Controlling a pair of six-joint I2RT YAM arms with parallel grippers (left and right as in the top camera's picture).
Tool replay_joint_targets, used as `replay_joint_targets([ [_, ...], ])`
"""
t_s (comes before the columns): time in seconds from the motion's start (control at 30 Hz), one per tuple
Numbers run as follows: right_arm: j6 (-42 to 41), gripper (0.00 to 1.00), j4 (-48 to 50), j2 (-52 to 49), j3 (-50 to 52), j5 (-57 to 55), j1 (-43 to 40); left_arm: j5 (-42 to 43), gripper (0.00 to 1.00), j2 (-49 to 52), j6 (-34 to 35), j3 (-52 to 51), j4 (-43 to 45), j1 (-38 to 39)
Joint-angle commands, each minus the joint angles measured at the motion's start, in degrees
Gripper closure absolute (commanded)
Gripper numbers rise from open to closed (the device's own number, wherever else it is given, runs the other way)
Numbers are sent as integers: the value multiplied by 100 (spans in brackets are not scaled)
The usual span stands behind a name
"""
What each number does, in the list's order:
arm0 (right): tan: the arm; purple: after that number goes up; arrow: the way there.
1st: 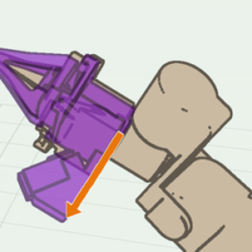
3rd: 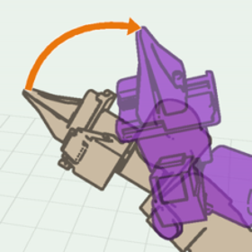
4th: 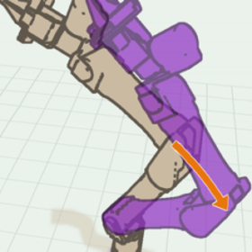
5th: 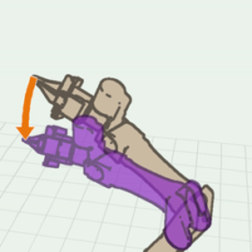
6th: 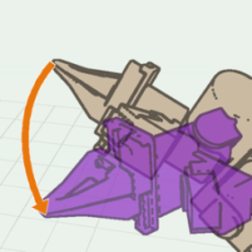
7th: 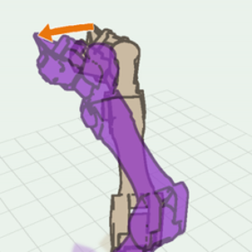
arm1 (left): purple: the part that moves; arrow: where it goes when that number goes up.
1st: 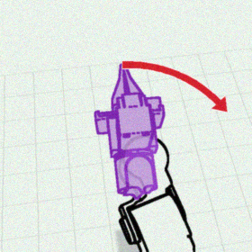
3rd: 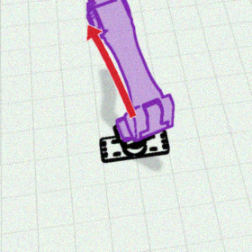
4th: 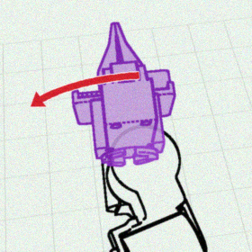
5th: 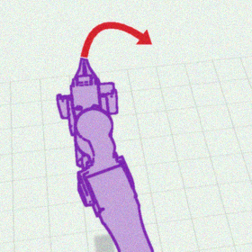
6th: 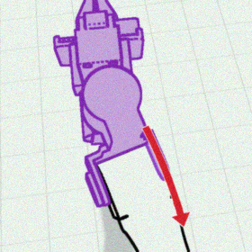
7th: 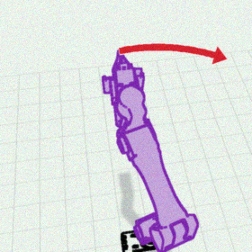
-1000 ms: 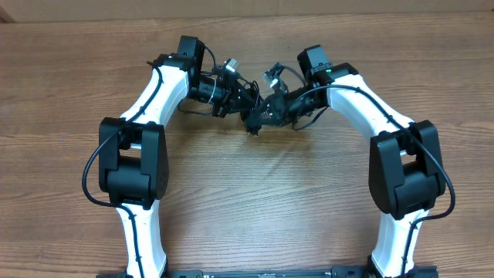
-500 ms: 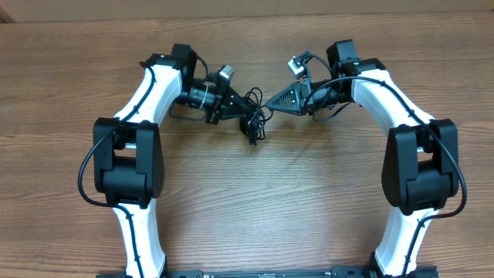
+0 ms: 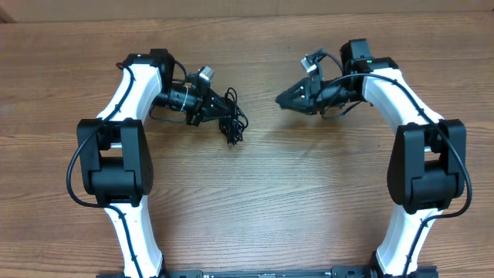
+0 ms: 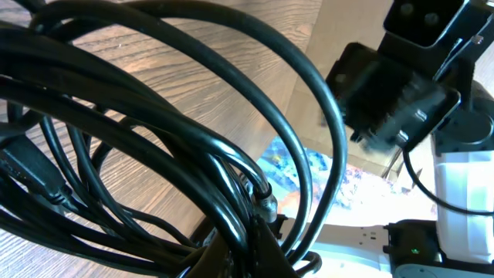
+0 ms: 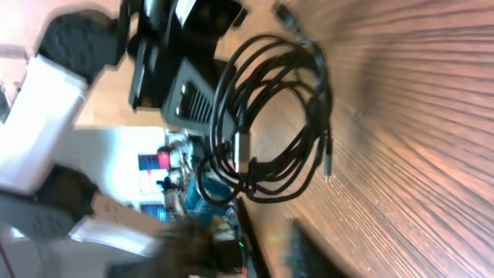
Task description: Untangle cables
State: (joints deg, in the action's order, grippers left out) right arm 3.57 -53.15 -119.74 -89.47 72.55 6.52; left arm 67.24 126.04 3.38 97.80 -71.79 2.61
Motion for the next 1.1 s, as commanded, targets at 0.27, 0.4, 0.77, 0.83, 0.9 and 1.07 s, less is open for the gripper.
replay_joint_targets([
  [0.27,597,48,4,79,-63,555,717,129,96,-42,-149,7,-195,59],
  [0.4,597,50,61,79,-63,560,1012,179,96,-42,-149,7,-345,94],
  [0.77,748,66,236,79,-63,1290,1469,125,96,-42,-146,7,-387,201],
  [0.83,748,66,256,79,-63,1412,1469,140,96,-42,-146,7,-387,201],
  [0.9,748,65,249,79,-63,1381,1469,181,96,-42,-146,7,-387,201],
  [1.07,748,65,92,79,-59,763,1475,332,96,-42,-149,7,-380,201],
])
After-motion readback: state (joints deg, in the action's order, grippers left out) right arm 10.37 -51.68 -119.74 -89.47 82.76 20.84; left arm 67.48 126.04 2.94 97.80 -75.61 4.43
